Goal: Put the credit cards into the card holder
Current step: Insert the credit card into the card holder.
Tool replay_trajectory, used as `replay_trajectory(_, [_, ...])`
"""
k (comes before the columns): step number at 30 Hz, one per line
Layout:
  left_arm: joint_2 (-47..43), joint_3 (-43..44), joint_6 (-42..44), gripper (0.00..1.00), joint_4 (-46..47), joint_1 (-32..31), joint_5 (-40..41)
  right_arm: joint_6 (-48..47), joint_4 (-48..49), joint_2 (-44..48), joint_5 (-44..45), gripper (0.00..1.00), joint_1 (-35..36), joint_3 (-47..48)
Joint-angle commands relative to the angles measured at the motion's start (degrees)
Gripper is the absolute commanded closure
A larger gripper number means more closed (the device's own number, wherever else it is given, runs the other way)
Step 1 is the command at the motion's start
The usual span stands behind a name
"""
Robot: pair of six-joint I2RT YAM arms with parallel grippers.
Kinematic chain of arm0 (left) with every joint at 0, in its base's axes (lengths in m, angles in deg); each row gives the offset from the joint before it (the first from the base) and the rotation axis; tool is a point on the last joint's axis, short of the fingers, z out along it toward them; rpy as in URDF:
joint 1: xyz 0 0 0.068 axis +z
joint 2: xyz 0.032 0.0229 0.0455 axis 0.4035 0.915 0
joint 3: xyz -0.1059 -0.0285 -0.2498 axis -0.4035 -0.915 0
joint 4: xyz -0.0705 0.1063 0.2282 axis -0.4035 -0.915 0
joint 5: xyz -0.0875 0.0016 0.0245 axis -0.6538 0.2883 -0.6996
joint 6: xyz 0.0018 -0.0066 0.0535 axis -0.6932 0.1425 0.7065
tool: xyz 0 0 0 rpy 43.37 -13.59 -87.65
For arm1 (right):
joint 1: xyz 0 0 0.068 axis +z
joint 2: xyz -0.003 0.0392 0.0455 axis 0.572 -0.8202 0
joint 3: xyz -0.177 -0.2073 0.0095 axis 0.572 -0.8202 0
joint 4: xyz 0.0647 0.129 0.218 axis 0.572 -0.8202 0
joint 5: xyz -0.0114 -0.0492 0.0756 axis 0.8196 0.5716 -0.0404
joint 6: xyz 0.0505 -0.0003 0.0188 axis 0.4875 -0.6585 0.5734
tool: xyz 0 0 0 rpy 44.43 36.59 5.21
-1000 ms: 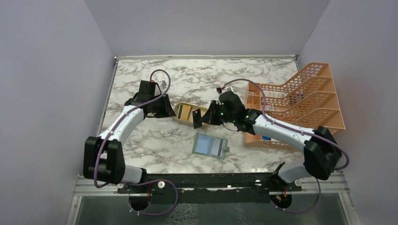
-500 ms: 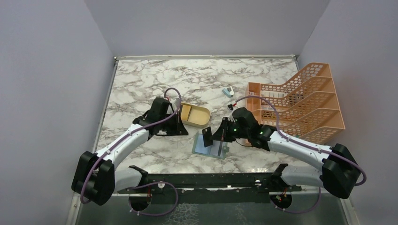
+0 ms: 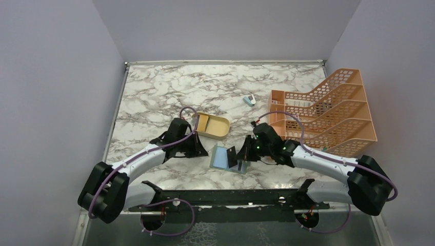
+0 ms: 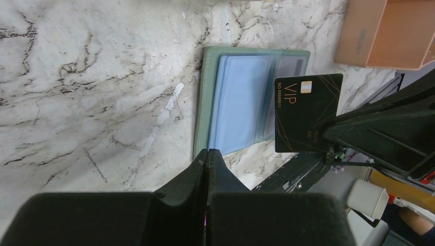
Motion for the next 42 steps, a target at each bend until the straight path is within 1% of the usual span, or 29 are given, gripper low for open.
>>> replay_trajectory(1, [1.35, -1.92, -1.84, 1.0, 5.17, -1.13, 2.5, 0.49, 0.48, -0.65, 2.15, 0.99, -0.12, -2.22])
replay_trajectory(10, [3.51, -3.59, -3.66, 1.0, 9.96, -2.51, 2.5, 2.49, 4.99, -1.58, -0.27, 0.99, -0.88, -5.25])
replay_trajectory(22, [7.98, -3.52, -3.68, 1.0, 12.73, -4.17, 3.11, 7.51, 5.95, 0.31, 1.45, 0.99, -0.94, -7.1])
replay_trajectory(23, [8.24, -3.6, -3.62, 0.86, 12.72, -4.32, 3.31, 7.61, 6.02, 0.26, 1.59, 0.99, -0.95, -7.33])
replay_trajectory(24, [8.5, -3.76, -3.58, 0.96, 12.72, -4.51, 3.55, 7.67, 6.08, 0.27, 1.69, 0.99, -0.96, -7.67])
replay_trajectory(25, [8.79, -3.81, -3.58, 0.97, 12.77, -4.66, 3.68, 7.72, 6.6, 0.22, 1.41, 0.99, -0.94, -8.17])
replay_trajectory(38, [10.47, -4.32, -3.84, 0.97, 12.09, -6.88, 5.24, 10.75, 14.32, -0.65, -2.68, 0.99, -0.91, -11.59])
replay_trajectory(42, [10.55, -4.38, -3.46, 0.97, 11.62, -7.1, 5.87, 11.17, 15.16, -0.97, -3.04, 0.99, -0.92, -11.81])
